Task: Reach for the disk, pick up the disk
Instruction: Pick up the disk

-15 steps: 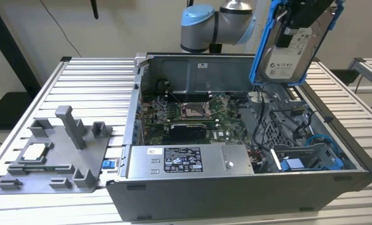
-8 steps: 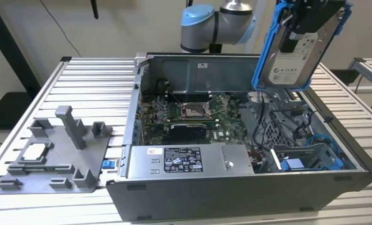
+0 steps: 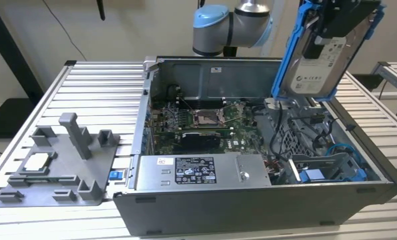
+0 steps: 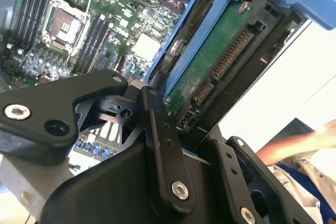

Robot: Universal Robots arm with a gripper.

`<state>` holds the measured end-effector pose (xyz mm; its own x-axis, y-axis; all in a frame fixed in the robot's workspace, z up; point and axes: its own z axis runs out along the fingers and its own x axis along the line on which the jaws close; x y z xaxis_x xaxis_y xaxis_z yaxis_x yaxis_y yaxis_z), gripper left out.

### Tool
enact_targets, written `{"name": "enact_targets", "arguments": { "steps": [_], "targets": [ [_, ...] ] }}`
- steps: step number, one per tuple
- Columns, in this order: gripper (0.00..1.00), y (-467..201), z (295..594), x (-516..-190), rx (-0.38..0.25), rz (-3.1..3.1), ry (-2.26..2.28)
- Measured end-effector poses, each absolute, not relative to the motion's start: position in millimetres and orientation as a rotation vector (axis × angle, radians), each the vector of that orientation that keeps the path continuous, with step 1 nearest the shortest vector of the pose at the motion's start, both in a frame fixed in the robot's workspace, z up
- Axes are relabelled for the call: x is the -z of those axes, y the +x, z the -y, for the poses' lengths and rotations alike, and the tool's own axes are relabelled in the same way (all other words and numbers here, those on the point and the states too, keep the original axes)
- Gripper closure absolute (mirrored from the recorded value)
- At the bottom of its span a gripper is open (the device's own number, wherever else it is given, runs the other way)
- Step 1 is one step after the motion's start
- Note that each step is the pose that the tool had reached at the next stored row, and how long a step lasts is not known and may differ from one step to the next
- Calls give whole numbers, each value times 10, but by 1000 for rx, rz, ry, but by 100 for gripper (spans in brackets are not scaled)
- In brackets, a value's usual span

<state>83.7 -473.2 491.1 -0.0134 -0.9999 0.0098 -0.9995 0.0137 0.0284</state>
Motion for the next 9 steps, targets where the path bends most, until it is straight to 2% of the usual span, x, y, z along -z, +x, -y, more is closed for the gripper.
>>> {"name": "enact_targets", "arguments": {
  "steps": [9],
  "targets": [
    [100, 865, 4979, -4897, 26, 2215, 2185]
  ]
}}
